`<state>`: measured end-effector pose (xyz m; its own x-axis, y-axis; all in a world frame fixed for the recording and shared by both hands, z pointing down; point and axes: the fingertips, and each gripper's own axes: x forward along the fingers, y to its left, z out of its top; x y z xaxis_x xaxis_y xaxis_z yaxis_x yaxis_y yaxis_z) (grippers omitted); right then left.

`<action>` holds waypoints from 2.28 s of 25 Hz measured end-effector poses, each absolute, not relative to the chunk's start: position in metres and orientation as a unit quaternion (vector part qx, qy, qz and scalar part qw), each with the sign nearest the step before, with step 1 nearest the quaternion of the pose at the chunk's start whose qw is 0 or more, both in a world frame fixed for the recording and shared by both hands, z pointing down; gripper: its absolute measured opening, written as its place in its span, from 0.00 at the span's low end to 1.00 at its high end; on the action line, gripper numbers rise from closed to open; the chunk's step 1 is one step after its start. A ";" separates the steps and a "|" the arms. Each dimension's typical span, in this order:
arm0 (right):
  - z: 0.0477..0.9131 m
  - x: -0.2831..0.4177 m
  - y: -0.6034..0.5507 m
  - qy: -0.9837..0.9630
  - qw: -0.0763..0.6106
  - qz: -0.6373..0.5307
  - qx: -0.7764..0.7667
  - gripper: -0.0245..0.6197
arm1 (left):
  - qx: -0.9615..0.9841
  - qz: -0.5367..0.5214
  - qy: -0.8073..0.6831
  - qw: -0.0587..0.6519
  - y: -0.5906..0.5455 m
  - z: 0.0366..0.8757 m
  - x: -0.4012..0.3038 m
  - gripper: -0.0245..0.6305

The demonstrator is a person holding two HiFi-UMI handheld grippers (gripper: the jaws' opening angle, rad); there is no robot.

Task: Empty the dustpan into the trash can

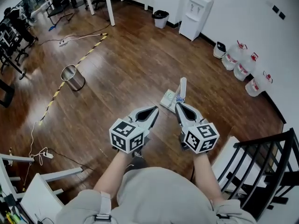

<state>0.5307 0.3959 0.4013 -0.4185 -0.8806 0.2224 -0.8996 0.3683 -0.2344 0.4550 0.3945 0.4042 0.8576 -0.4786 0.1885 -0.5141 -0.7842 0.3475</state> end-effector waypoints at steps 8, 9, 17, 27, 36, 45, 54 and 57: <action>0.417 0.502 0.323 -0.779 0.041 0.176 0.600 0.04 | 0.957 0.054 -0.203 0.201 0.301 0.414 0.424 0.03; 0.422 0.502 0.316 -0.775 0.043 0.179 0.604 0.04 | 0.957 0.057 -0.197 0.203 0.293 0.418 0.424 0.03; 0.437 0.520 0.228 -0.766 0.037 0.186 0.615 0.04 | 0.959 0.077 -0.183 0.203 0.210 0.430 0.441 0.03; 0.416 0.535 0.114 -0.775 0.007 0.142 0.616 0.04 | 0.966 0.092 -0.161 0.182 0.116 0.432 0.479 0.03; 0.465 0.555 0.091 -0.696 0.019 0.180 0.694 0.04 | 0.973 0.124 -0.061 0.183 0.074 0.462 0.512 0.03; 0.579 0.587 0.132 -0.539 0.029 0.283 0.793 0.09 | 0.965 0.185 0.054 0.178 0.076 0.519 0.543 0.03; 0.661 0.625 0.153 -0.413 0.008 0.340 0.845 0.30 | 0.947 0.235 0.111 0.187 0.109 0.556 0.544 0.03; 0.676 0.650 0.146 -0.382 0.005 0.334 0.862 0.35 | 0.950 0.230 0.101 0.187 0.104 0.553 0.545 0.03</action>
<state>0.6498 0.1460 0.6758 0.4854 -0.6552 0.5789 -0.6616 -0.7081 -0.2468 0.5453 0.1038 0.5526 0.8733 0.2783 0.3999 0.1063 -0.9099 0.4009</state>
